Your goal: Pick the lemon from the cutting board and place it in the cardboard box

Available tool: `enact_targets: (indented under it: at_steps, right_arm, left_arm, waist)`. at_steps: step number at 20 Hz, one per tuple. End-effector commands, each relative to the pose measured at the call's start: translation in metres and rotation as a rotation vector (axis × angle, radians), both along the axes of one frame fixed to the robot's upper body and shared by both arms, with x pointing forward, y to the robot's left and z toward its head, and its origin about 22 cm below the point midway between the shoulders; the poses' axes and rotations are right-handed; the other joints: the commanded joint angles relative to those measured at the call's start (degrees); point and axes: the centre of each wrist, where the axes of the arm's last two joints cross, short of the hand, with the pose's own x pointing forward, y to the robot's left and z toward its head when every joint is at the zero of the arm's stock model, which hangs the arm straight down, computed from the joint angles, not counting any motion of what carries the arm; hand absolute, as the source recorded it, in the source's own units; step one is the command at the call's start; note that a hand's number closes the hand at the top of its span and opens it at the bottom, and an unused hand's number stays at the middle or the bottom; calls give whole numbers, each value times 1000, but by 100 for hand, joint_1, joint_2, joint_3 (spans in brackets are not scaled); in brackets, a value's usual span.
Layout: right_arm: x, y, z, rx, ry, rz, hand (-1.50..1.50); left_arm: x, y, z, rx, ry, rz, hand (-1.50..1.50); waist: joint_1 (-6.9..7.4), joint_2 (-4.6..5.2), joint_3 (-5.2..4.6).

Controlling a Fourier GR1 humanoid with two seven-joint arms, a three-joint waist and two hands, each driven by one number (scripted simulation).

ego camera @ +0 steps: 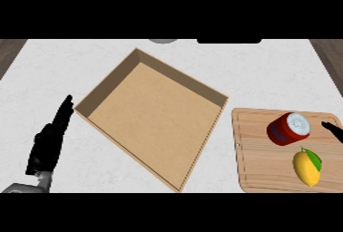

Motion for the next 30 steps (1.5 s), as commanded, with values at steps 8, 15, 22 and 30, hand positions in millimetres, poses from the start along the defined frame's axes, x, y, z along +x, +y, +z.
enact_targets:
  at_steps: [8, 15, 22, 30]
  right_arm:
    - [-7, -19, -28, -44, 68, -39, -150]
    - [7, -14, -51, -61, 79, -23, -150]
    - [-16, -7, -47, -31, 58, -56, -150]
    - [-10, 3, -76, -40, 71, -45, -150]
  left_arm:
    - [-6, 5, 7, 7, 6, 0, 0]
    - [-4, 13, -7, -5, -15, 1, 0]
    - [-7, 0, 1, 6, 14, 20, 0]
    - [-19, 3, 11, -15, 12, 8, 0]
  waist:
    - [-4, -3, 3]
    - [11, 2, 3]
    - [-11, -4, 2]
    - [18, -6, 4]
